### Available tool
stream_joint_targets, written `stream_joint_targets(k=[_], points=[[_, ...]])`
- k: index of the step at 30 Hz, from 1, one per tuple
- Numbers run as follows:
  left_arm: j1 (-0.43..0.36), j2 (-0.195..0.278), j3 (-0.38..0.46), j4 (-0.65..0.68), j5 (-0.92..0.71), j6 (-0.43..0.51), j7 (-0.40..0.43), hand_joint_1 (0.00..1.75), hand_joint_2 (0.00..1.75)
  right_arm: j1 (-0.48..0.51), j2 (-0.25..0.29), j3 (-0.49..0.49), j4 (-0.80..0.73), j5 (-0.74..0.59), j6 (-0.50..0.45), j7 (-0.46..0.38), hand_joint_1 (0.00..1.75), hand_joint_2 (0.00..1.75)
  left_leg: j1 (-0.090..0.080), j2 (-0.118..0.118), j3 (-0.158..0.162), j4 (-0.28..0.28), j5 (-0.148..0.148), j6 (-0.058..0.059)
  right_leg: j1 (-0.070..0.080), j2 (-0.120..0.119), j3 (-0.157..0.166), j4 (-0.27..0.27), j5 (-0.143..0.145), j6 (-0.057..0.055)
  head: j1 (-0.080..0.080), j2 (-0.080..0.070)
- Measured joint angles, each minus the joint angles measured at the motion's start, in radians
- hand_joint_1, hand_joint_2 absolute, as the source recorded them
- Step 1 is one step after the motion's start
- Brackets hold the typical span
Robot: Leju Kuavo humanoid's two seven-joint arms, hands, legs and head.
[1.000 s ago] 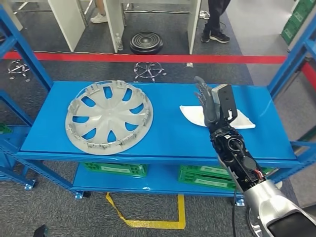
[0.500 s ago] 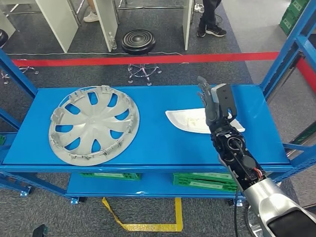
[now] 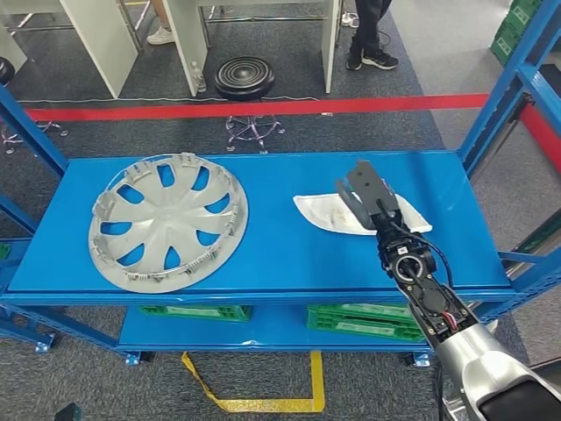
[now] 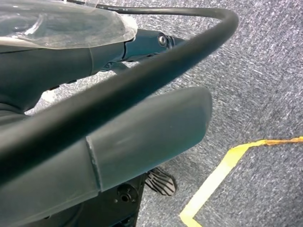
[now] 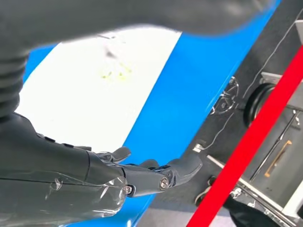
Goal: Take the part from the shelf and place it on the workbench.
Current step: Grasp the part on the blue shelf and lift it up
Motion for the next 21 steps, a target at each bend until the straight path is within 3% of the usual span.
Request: stream_joint_targets(k=[3, 6, 8, 12, 21], points=[[0.000, 0.001, 0.000, 0.000, -0.003, -0.004, 0.004, 0.00, 0.00, 0.011, -0.010, 0.002, -0.018, 0.104, 0.033, 0.114, 0.00, 1.75, 0.000, 0.000, 0.001, 0.000, 0.000, 0.000, 0.000, 0.000, 0.001, -0.001, 0.000, 0.000, 0.000, 0.000], [0.001, 0.002, 0.000, 0.000, -0.015, -0.013, 0.010, 0.00, 0.00, 0.045, -0.027, 0.004, -0.054, 0.262, 0.122, 0.282, 0.00, 1.75, -0.001, -0.001, 0.002, 0.000, 0.000, 0.000, 0.000, -0.001, 0.003, -0.002, 0.000, 0.000, 0.000, 0.000], [0.001, 0.003, -0.001, 0.000, -0.024, -0.018, 0.012, 0.00, 0.00, 0.074, -0.041, 0.005, -0.079, 0.326, 0.168, 0.344, 0.00, 1.75, -0.001, 0.000, 0.002, 0.000, 0.000, 0.000, 0.000, -0.001, 0.003, -0.002, 0.000, 0.000, 0.000, 0.000], [0.001, 0.005, -0.008, 0.000, -0.037, -0.024, 0.013, 0.00, 0.00, 0.112, -0.070, 0.000, -0.116, 0.374, 0.209, 0.394, 0.00, 1.75, -0.001, 0.000, 0.002, 0.000, 0.000, 0.000, -0.001, 0.000, 0.003, -0.002, 0.000, 0.000, 0.000, 0.000], [0.002, 0.004, -0.019, 0.000, -0.046, -0.029, 0.015, 0.00, 0.00, 0.129, -0.115, -0.010, -0.162, 0.401, 0.267, 0.412, 0.00, 1.75, -0.001, 0.000, 0.002, 0.000, 0.000, 0.000, -0.001, 0.000, 0.004, -0.002, 0.000, 0.001, 0.000, 0.000]])
